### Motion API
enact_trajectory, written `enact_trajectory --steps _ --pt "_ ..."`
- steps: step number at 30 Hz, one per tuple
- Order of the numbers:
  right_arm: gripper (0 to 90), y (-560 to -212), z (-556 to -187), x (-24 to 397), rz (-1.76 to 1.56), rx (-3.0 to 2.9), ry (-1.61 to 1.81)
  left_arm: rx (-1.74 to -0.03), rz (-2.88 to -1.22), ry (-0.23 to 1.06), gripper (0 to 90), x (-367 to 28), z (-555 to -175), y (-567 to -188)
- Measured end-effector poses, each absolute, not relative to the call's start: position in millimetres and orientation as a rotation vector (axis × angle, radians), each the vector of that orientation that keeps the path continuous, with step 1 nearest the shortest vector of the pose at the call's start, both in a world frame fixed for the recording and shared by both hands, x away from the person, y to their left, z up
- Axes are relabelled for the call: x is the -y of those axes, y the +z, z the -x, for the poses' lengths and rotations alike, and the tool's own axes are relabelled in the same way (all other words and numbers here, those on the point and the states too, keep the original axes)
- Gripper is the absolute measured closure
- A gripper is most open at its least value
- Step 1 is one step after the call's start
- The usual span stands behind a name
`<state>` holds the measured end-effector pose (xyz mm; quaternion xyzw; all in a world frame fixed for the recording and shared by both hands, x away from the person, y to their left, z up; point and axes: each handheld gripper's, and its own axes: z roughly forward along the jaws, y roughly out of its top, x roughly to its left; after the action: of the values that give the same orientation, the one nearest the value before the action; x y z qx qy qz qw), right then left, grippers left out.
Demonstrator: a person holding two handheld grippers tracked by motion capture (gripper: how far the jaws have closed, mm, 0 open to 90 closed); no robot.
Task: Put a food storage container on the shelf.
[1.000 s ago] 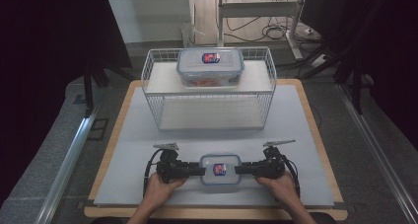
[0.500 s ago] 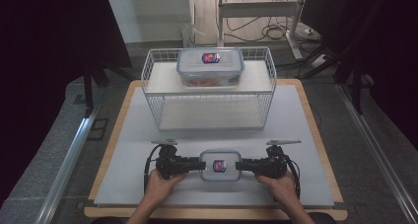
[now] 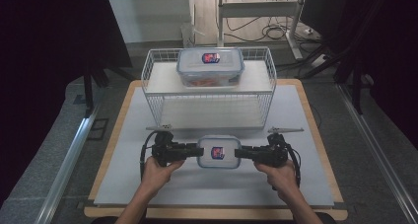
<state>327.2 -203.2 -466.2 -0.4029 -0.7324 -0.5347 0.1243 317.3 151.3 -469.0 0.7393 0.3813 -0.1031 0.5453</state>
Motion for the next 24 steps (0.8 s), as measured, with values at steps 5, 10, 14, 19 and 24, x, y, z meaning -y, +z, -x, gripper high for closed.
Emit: enact_trajectory --steps 5,10,14,19,24 --pt "57.8 -445 -335 200 1.155 2.146 -1.590 -0.892 -1.739 -0.214 57.4 -154 -323 -449" --pt "57.8 -423 -345 196 1.132 2.167 -1.612 -0.880 -1.728 -0.186 57.4 -158 -329 -429" --pt "57.8 -407 -352 193 1.120 2.176 -1.623 -0.870 -1.724 -0.169 57.4 -161 -334 -414" --pt "57.7 -388 -362 188 1.104 2.182 -1.642 -0.870 -1.721 -0.147 57.3 -166 -342 -394" --pt "57.7 -371 -373 184 1.095 2.170 -1.666 -0.870 -1.712 -0.118 57.3 -169 -350 -373"
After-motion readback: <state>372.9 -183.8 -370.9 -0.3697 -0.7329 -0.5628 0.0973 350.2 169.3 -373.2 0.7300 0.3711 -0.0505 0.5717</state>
